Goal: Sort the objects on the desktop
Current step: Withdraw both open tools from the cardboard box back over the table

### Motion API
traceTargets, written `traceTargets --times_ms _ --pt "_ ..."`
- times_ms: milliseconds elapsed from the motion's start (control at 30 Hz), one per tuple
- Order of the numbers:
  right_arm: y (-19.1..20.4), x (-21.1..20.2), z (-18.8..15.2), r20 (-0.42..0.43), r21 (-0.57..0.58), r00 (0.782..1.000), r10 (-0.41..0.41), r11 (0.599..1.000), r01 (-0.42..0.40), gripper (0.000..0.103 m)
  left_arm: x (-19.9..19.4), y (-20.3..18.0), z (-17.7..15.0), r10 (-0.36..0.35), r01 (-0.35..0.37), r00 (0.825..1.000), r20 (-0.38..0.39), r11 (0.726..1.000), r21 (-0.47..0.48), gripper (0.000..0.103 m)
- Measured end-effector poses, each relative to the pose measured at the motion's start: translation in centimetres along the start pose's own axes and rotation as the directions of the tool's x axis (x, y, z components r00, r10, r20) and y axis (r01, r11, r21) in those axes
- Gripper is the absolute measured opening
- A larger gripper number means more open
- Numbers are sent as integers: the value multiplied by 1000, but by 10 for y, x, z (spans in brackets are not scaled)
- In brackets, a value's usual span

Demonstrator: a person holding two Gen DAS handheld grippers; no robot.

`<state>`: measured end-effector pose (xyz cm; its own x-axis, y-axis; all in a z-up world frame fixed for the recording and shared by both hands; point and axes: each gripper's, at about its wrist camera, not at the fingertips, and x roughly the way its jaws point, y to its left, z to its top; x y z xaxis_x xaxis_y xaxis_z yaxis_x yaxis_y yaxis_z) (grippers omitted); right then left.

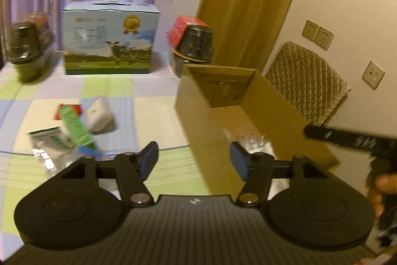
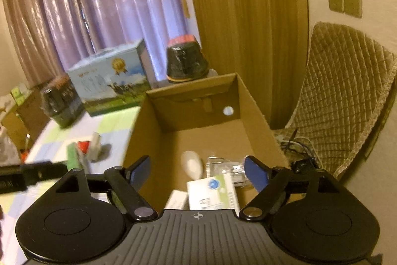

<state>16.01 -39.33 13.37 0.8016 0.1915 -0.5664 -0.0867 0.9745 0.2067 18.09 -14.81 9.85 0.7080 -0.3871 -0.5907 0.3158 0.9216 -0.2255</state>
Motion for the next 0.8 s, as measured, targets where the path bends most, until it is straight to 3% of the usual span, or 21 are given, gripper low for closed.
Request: traceTargets --times_ms 300,533,800 --pt "74 -39 -36 38 -57 989 141 989 -138 94 -72 65 -63 141 -141 990 -7 990 7 93" --pt "131 -32 -76 -20 -161 977 214 963 -214 98 -105 109 -95 236 -235 971 -38 971 38 97" --pt "156 3 -119 -127 -218 969 210 947 -234 98 -97 137 -115 222 -213 972 -75 970 117 97"
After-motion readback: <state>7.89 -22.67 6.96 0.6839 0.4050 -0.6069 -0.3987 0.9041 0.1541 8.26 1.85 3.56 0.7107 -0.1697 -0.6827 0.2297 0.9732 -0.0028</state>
